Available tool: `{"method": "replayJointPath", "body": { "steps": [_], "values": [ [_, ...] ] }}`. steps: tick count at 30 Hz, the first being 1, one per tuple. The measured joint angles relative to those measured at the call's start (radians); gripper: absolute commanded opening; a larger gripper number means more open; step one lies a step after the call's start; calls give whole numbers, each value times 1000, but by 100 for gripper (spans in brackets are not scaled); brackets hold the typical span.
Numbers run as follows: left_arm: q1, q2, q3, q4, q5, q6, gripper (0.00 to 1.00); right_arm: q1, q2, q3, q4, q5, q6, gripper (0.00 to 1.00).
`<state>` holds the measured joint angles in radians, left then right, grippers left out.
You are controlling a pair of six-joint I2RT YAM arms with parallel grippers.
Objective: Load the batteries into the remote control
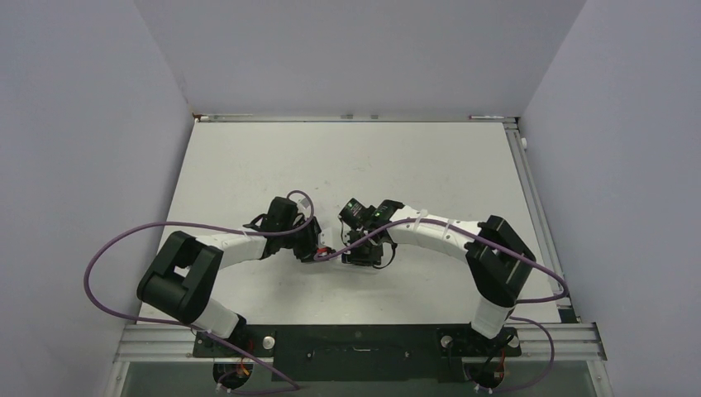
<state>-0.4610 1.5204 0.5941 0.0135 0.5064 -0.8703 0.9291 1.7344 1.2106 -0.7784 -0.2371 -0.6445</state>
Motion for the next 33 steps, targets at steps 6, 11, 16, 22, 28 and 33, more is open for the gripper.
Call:
{"method": "replayJointPath", "body": {
  "steps": [6, 11, 16, 22, 28, 33],
  "values": [
    [0, 0, 0, 6, 6, 0, 35, 0, 11, 0, 0, -4, 0, 8],
    [-1, 0, 0, 9, 7, 0, 35, 0, 11, 0, 0, -3, 0, 8],
    [-1, 0, 0, 12, 8, 0, 35, 0, 11, 0, 0, -2, 0, 8],
    [-2, 0, 0, 13, 13, 0, 35, 0, 11, 0, 0, 3, 1, 8],
    [-4, 0, 0, 13, 14, 0, 35, 0, 11, 0, 0, 5, 2, 8],
    [-8, 2, 0, 14, 14, 0, 35, 0, 10, 0, 0, 5, 2, 8]
  ]
}}
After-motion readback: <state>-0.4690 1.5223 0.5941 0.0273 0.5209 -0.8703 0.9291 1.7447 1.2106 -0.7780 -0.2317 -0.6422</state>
